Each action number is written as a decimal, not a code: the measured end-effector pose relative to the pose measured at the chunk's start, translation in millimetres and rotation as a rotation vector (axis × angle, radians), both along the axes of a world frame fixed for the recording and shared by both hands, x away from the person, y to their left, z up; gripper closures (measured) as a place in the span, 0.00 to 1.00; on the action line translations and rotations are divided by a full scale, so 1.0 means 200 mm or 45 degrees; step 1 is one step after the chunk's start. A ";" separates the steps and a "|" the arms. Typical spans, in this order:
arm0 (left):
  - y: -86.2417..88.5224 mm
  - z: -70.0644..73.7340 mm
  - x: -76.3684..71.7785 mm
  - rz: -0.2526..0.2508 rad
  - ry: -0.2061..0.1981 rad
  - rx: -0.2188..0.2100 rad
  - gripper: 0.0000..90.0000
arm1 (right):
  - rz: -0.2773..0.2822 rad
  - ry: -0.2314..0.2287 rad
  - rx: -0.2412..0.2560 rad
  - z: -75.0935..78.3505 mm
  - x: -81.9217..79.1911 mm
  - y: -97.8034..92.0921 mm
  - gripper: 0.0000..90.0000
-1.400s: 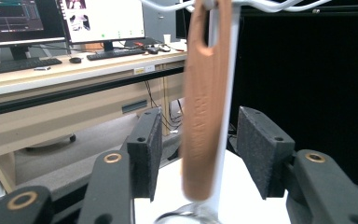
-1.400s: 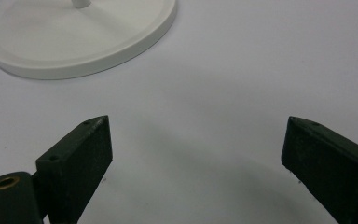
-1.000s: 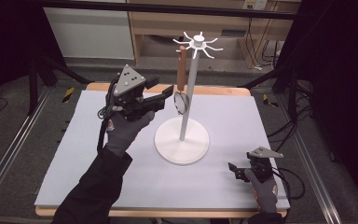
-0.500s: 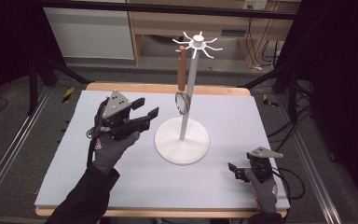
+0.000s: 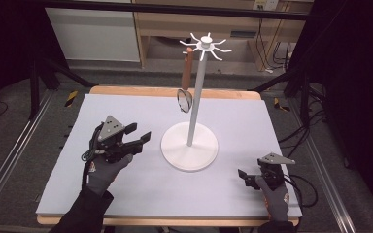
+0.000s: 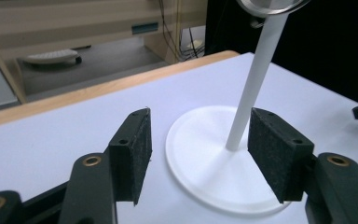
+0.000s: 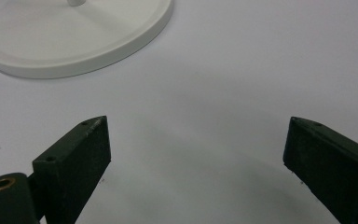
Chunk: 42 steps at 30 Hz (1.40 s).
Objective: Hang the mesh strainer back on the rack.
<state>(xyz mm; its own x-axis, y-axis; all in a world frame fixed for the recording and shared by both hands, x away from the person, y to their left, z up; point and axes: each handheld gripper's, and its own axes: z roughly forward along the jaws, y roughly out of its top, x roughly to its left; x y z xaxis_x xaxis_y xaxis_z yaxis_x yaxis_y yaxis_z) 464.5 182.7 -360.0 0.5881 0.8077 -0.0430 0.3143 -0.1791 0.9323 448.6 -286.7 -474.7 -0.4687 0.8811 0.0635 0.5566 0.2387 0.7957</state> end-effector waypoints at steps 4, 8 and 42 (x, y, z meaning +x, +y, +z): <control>0.04 -0.05 -0.01 0.025 0.020 0.013 0.42 | -0.001 -0.001 -0.002 0.00 0.00 0.00 0.08; 0.08 -0.10 -0.02 0.051 0.039 0.026 0.42 | -0.006 0.002 -0.006 0.00 0.00 0.00 0.08; 0.47 -0.46 -0.14 0.304 0.184 0.133 0.36 | -0.048 -0.007 -0.072 -0.01 -0.01 -0.02 0.07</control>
